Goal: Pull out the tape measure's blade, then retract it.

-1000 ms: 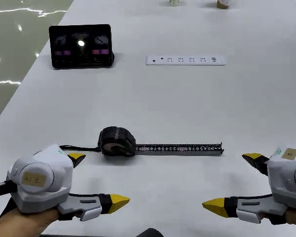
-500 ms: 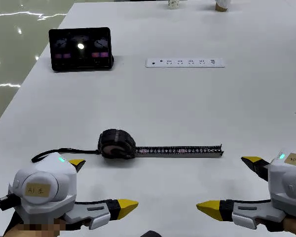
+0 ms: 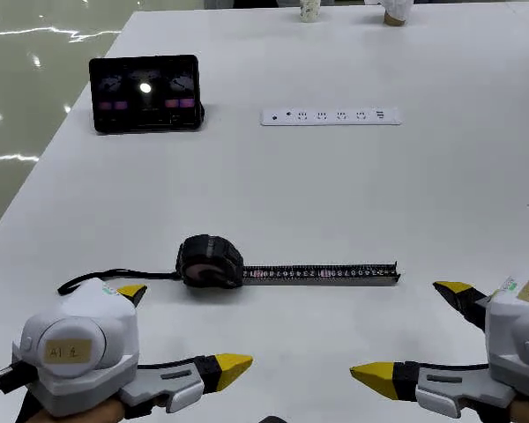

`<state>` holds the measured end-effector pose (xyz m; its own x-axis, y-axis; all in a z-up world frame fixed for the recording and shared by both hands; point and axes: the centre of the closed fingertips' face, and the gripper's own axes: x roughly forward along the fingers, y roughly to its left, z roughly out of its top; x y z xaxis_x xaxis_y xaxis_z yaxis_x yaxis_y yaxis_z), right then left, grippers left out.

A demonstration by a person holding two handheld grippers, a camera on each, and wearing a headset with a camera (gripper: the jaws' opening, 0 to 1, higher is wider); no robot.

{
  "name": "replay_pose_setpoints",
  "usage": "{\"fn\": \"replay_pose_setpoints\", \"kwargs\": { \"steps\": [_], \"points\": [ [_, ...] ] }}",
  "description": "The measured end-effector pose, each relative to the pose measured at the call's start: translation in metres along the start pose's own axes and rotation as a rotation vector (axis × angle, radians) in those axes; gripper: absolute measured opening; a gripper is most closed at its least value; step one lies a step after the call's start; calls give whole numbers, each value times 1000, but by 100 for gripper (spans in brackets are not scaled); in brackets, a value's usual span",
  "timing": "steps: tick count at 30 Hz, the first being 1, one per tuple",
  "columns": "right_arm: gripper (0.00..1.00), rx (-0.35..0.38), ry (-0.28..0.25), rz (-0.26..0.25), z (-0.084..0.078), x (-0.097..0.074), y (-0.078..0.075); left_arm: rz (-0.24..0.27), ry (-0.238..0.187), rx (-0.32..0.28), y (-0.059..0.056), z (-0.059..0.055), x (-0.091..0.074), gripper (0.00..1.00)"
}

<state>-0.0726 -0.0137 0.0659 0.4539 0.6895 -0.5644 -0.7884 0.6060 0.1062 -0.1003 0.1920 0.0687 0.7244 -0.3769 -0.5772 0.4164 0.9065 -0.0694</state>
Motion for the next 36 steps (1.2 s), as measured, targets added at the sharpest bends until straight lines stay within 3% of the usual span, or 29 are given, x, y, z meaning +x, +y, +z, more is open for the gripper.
{"fn": "replay_pose_setpoints", "kwargs": {
  "steps": [9, 36],
  "points": [
    [99, 2, -9, -8, 2, -1, 1, 34, -24, -8, -2, 8, -2, 99],
    [99, 11, -48, -27, 8, 0, 2, 103, -59, -22, 1, 10, -1, 99]
  ]
}}
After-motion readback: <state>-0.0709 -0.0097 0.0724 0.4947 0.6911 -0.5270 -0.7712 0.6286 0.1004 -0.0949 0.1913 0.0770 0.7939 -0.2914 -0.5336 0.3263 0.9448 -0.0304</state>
